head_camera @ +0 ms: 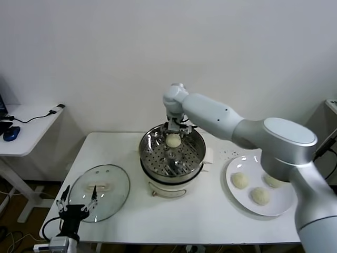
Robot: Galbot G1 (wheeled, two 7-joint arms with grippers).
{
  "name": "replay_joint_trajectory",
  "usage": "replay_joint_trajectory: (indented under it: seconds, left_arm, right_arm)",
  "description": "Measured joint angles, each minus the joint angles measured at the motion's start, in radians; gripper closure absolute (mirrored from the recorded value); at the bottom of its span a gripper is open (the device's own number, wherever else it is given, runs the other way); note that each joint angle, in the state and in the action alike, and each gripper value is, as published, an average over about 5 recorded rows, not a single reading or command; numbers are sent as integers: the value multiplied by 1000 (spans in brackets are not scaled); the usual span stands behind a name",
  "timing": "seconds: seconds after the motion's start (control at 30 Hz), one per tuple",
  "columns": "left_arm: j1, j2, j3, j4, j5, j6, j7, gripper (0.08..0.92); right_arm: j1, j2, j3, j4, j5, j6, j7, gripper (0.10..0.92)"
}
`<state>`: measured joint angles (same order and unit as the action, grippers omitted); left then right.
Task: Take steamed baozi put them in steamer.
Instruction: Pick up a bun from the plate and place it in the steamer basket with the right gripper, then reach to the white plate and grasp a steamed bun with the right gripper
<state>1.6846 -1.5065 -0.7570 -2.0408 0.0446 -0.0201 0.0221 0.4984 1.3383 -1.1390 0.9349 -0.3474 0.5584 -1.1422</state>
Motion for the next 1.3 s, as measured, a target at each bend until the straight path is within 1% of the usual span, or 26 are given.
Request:
replay_joint_trajectory:
  seconds: [0.17, 0.33, 0.43, 0.57, 0.73, 0.9, 1.1, 1.3]
  left_arm:
    - [0, 0, 7, -8, 2, 3, 0, 177]
    - [0, -4, 16, -15, 6, 4, 0, 177]
    - [2, -5, 20, -18, 9, 4, 0, 177]
    - [7, -8, 20, -22, 10, 4, 0, 177]
    - [11, -10, 19, -24, 11, 3, -1, 177]
    - [11, -11, 17, -24, 12, 4, -1, 177]
    - [9, -11, 17, -17, 17, 6, -1, 177]
    - [10, -11, 16, -10, 20, 6, -1, 177]
  right_arm:
    - [129, -134, -135, 105, 261, -148, 37, 203]
    - [216, -286, -253, 195, 510, -344, 87, 203]
    - [236, -376, -294, 235, 620, -460, 105, 203]
    - [230, -483, -323, 274, 712, -587, 115, 203]
    - [170, -584, -332, 295, 759, -688, 115, 203]
    - [72, -640, -301, 299, 746, -743, 105, 203]
    - [-55, -663, -238, 280, 703, -783, 108, 203]
    - [-164, -652, -169, 239, 664, -804, 117, 203]
